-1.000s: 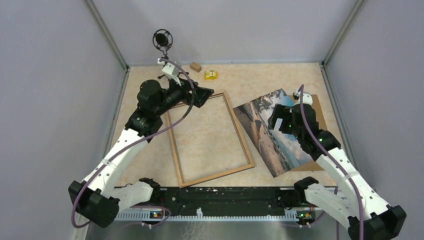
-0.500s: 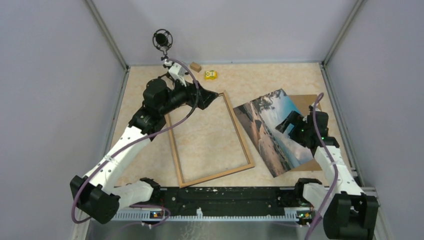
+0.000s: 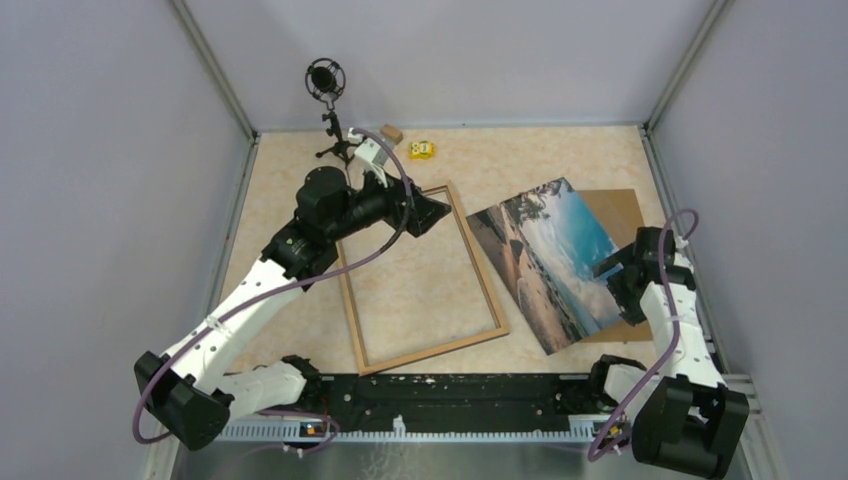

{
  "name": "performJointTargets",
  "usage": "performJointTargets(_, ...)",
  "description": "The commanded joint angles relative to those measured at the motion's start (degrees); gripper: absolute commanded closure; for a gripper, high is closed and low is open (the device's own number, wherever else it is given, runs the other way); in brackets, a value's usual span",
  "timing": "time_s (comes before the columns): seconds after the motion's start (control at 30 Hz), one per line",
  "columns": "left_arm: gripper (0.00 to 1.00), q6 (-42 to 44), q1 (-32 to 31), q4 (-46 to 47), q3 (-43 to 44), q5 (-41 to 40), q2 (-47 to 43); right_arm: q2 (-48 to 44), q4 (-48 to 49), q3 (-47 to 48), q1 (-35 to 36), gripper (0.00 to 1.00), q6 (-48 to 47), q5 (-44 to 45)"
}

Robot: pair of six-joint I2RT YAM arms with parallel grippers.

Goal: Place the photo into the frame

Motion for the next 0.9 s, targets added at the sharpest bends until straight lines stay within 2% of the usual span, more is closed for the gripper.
performJointTargets(0.0,0.02,1.1,-0.7,0.8,1.9,-0.7,-1.2,-1.4,-4.9,1.2,-0.4,0.01,5.2,6.2)
performJointTargets(0.3,0.02,0.6,-0.7,0.8,1.4,-0.9,-0.9,0.2,0.0,-3.4,-0.4,0.01,6.0,3.9)
performJointTargets(0.6,0.02,0.8,-0.6,0.7,1.3,-0.6,-0.8,1.9,16.3,-11.2,0.7,0.03,4.7,-6.0)
performJointTargets(0.87,0.02,1.0,-0.7,0.7,1.3,-0.1,-0.6,8.4,21.1,-8.9,5.4,0.02,4.7,-12.4)
